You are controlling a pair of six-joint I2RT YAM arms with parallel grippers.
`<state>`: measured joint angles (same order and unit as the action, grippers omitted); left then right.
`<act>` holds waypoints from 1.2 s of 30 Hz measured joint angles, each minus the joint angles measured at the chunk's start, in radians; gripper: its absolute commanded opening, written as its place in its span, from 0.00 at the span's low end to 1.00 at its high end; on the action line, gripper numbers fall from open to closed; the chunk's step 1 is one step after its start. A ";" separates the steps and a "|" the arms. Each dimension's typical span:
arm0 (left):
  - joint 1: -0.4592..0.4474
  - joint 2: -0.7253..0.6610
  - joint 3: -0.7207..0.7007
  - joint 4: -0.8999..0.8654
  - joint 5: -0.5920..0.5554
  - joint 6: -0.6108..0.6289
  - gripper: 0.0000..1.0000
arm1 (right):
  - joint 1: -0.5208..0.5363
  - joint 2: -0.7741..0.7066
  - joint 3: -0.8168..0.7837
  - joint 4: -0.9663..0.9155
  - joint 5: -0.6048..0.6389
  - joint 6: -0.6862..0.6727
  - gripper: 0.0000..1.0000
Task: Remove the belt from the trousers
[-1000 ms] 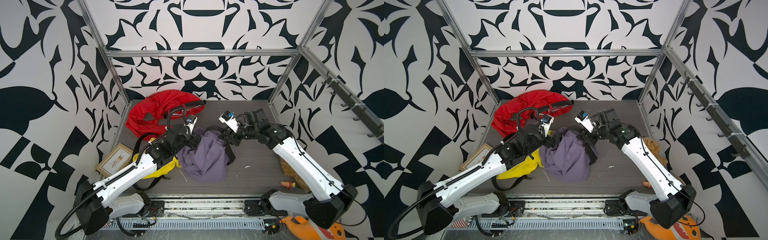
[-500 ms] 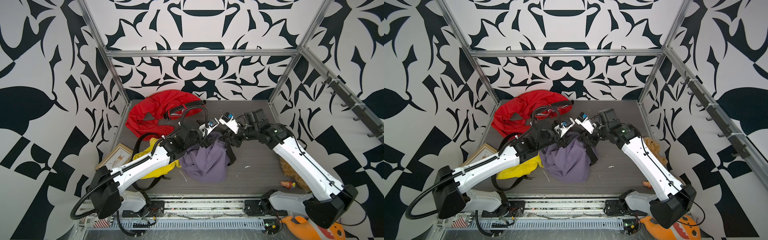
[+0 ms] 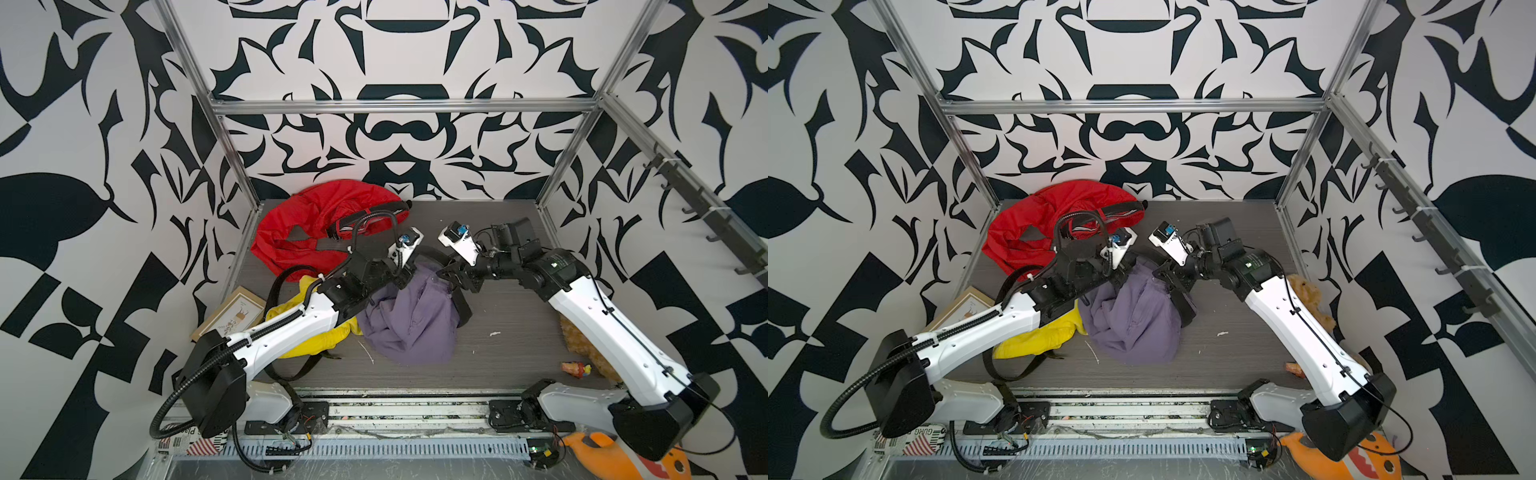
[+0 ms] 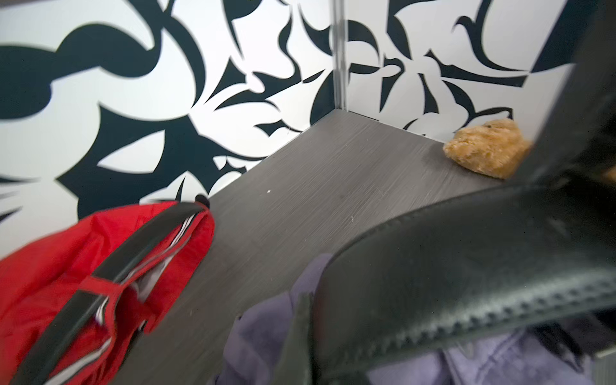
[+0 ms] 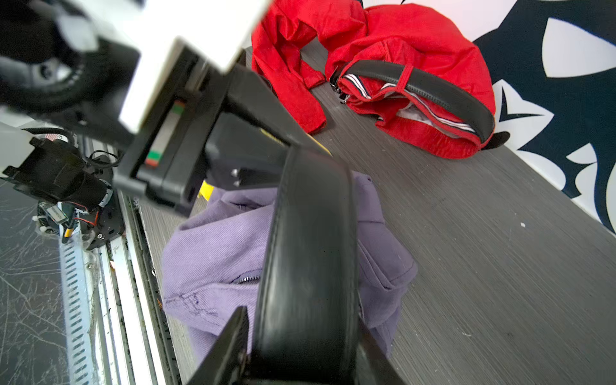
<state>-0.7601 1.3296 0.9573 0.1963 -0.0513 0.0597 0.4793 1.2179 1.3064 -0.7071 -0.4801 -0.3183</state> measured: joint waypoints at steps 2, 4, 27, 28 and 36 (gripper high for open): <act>0.073 -0.055 -0.061 0.019 0.050 -0.096 0.00 | 0.006 0.000 -0.006 0.030 -0.016 -0.002 0.00; 0.135 -0.101 -0.108 0.036 0.100 -0.185 0.00 | 0.014 0.000 -0.009 0.055 -0.033 -0.003 0.00; 0.044 -0.108 0.086 -0.180 -0.040 -0.071 0.91 | -0.011 0.014 -0.001 -0.060 -0.035 -0.018 0.00; 0.016 -0.109 0.100 -0.181 -0.066 -0.023 0.92 | -0.011 0.014 -0.001 -0.066 -0.035 -0.021 0.00; -0.127 -0.053 0.195 -0.186 -0.217 0.300 0.96 | -0.011 0.014 0.000 -0.082 -0.033 -0.025 0.00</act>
<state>-0.8867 1.2762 1.1519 0.0105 -0.2680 0.3595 0.4679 1.2324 1.3064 -0.7891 -0.5133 -0.3435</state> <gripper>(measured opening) 0.960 0.426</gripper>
